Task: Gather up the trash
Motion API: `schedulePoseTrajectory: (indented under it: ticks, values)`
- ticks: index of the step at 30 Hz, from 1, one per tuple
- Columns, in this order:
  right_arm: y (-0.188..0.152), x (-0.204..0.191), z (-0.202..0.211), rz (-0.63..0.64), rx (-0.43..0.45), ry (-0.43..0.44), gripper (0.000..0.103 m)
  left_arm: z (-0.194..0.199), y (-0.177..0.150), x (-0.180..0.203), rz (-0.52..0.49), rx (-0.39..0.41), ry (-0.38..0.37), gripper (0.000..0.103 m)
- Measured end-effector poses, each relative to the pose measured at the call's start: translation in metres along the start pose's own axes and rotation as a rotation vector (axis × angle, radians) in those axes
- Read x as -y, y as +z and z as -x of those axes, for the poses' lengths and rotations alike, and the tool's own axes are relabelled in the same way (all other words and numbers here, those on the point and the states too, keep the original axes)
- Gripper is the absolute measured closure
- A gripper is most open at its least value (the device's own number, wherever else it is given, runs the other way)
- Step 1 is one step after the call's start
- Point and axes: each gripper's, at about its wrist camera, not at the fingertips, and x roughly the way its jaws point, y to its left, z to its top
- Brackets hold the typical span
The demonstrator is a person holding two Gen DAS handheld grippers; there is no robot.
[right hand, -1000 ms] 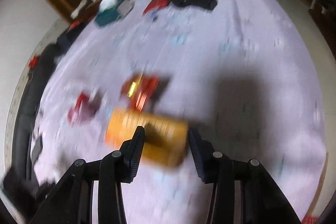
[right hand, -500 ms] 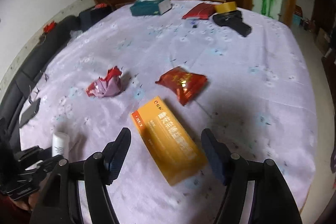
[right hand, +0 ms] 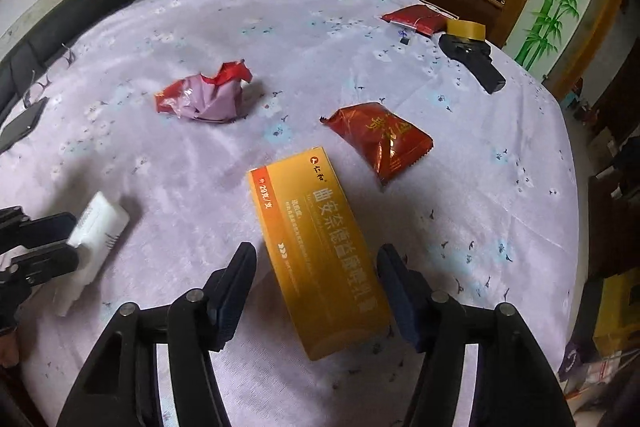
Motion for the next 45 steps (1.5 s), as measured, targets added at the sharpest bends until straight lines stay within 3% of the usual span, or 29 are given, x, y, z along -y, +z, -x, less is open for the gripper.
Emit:
schedulePoseTrajectory:
  ticks: [2,9,13,20,31,36,45]
  values:
    - [-0.001,0.003,-0.005,-0.010,-0.004,-0.011,0.045,-0.001,0.000,0.001,-0.006,-0.005,0.007,0.074]
    - [-0.012,0.004,0.014,-0.113,0.032,0.011,0.048,-0.011,0.001,0.004,-0.017,-0.045,0.031,0.074]
    - [-0.031,0.001,0.051,-0.232,0.087,0.028,0.048,-0.020,0.003,0.010,-0.039,-0.076,0.060,0.074]
    - [-0.076,-0.030,0.122,-0.285,0.211,0.052,0.048,-0.022,0.005,0.011,-0.037,-0.074,0.067,0.074]
    - [-0.148,-0.058,0.172,-0.395,0.359,-0.084,0.048,0.038,-0.024,0.046,-0.115,0.099,0.049,0.074]
    - [-0.175,-0.056,0.171,-0.474,0.340,-0.102,0.048,0.062,-0.041,0.065,-0.168,0.159,0.054,0.074]
    - [-0.197,-0.069,0.178,-0.493,0.334,-0.156,0.048,0.084,-0.061,0.086,-0.222,0.177,0.045,0.074]
